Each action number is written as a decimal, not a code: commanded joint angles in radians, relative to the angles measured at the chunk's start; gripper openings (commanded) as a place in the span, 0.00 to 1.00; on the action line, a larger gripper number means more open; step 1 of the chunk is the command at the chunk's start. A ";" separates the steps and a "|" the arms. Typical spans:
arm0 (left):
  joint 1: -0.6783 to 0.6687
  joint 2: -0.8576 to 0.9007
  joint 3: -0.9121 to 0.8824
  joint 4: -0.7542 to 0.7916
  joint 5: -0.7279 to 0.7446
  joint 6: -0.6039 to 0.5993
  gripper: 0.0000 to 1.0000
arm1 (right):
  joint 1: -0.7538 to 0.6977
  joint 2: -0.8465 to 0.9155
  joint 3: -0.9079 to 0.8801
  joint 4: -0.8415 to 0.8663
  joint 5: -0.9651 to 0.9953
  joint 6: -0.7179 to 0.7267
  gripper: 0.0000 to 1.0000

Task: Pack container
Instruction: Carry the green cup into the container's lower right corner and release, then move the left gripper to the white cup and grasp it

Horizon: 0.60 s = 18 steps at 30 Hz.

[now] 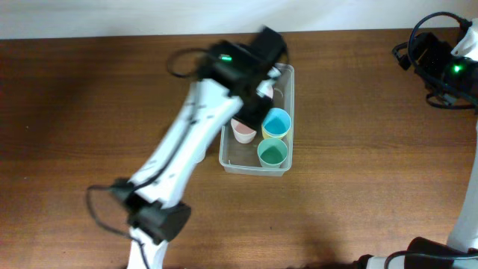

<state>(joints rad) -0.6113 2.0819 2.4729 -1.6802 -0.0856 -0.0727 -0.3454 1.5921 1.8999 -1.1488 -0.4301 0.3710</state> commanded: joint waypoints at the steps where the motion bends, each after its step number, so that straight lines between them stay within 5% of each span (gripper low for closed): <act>1: 0.101 -0.048 0.015 -0.008 -0.058 -0.005 0.68 | -0.003 0.004 0.001 0.000 -0.004 0.004 0.99; 10: 0.371 -0.048 -0.286 0.004 0.142 -0.010 0.66 | -0.003 0.004 0.001 0.000 -0.004 0.004 0.99; 18: 0.401 -0.048 -0.614 0.161 0.172 0.010 0.66 | -0.003 0.004 0.001 0.000 -0.004 0.004 0.99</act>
<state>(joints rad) -0.2073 2.0281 1.9556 -1.5604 0.0460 -0.0723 -0.3454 1.5921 1.8999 -1.1484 -0.4297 0.3706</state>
